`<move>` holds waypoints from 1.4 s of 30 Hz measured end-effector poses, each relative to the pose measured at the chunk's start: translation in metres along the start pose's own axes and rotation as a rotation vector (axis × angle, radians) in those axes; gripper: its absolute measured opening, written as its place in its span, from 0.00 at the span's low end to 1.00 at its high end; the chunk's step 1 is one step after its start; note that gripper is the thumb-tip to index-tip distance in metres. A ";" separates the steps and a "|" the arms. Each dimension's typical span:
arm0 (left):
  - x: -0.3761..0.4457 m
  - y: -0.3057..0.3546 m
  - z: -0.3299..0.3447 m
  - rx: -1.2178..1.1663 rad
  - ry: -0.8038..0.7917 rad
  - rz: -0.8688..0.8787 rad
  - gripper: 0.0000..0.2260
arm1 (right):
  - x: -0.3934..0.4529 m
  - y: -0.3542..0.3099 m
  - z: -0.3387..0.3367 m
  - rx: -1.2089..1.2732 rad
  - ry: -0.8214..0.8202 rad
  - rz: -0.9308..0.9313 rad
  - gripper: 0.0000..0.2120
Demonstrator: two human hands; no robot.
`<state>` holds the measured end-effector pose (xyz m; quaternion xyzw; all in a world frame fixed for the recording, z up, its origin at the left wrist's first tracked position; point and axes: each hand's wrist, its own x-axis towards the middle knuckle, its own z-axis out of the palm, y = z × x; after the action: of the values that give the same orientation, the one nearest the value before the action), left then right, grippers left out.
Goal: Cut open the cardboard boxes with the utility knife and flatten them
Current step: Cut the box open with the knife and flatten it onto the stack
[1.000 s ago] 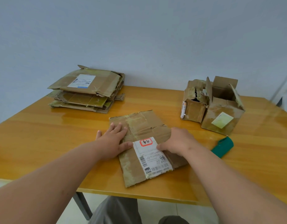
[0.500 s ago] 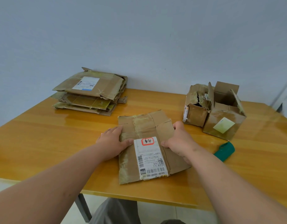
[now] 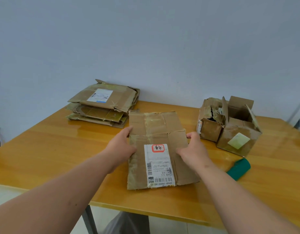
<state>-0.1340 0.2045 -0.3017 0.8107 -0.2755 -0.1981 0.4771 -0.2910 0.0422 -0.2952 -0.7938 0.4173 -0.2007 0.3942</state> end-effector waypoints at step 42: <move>0.252 -0.033 -0.177 1.362 -0.080 0.036 0.41 | 0.201 -0.172 0.201 -0.767 -0.276 -0.648 0.42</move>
<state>0.1715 0.1746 -0.2633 0.9175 -0.3698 -0.0026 -0.1467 0.0410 0.0280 -0.2832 -0.9888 0.1377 -0.0384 0.0439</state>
